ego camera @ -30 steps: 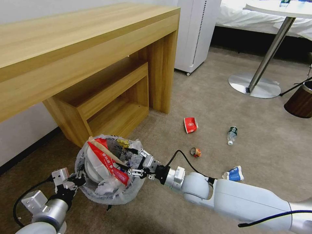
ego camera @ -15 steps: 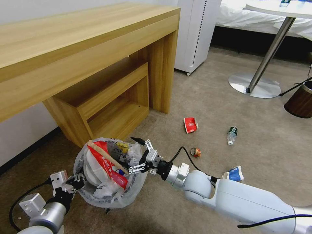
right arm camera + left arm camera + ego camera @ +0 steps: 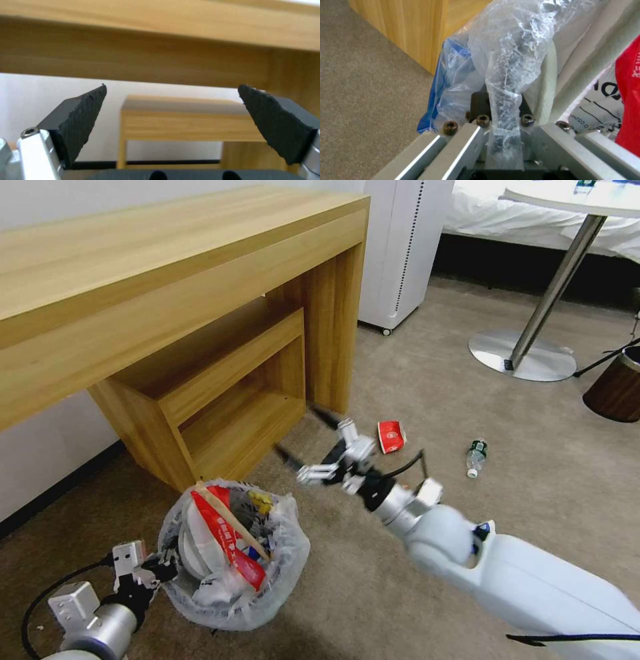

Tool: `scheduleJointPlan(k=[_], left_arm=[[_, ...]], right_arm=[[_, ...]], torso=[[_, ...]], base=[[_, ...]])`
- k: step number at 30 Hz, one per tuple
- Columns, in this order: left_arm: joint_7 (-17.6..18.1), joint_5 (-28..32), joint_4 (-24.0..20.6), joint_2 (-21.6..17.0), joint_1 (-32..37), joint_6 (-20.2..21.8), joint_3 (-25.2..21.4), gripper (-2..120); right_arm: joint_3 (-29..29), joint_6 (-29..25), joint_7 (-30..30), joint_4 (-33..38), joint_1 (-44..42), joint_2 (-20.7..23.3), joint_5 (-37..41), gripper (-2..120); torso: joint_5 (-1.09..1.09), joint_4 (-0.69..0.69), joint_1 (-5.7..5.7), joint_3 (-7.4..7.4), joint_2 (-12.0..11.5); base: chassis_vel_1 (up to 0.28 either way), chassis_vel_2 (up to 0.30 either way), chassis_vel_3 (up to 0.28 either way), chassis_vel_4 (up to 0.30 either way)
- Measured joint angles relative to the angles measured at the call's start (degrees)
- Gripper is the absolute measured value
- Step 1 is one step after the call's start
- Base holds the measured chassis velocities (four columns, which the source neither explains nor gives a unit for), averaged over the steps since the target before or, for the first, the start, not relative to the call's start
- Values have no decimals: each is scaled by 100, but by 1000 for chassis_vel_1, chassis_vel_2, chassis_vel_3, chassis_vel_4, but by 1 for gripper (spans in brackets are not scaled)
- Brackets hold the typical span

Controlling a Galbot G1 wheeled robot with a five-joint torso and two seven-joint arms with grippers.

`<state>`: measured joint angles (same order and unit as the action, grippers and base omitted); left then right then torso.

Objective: Pick up the trash bin and place the garbage on the floor into it.

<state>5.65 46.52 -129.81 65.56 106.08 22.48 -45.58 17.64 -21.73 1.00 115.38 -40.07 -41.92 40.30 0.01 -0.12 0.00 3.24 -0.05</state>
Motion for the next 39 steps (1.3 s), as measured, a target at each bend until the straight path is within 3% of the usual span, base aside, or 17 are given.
scheduleJointPlan(k=[10,19,24,25,32,39], left_arm=[[-151,-14,50,-135,116,49,2,0],[-222,-54,39,-101,82,18,-22,0],[-226,-9,114,-196,-28,13,0,0],[-226,-9,114,-196,-28,13,0,0],[-226,112,195,-286,-256,13,41,0],[-219,162,264,-340,-399,15,65,0]], right_arm=[[-1013,-48,134,167,-725,89,197,100],[-2250,461,831,139,-1325,-105,161,100],[-3484,771,1287,-7,-2066,-322,-7,100],[-3484,771,1287,-7,-2066,-322,-7,100],[-4977,855,1266,-80,-2976,-834,140,100],[-5434,882,1251,-183,-3404,-1202,-226,100]], torso=[[-1,0,0,0,0],[0,1,0,0,0],[0,1,0,0,0],[0,1,0,0,0],[-1,0,0,0,0],[-1,-1,0,-1,0]], base=[[0,0,0,0],[0,0,0,0],[0,0,0,0],[0,0,0,0],[0,0,0,0],[0,0,0,0]])
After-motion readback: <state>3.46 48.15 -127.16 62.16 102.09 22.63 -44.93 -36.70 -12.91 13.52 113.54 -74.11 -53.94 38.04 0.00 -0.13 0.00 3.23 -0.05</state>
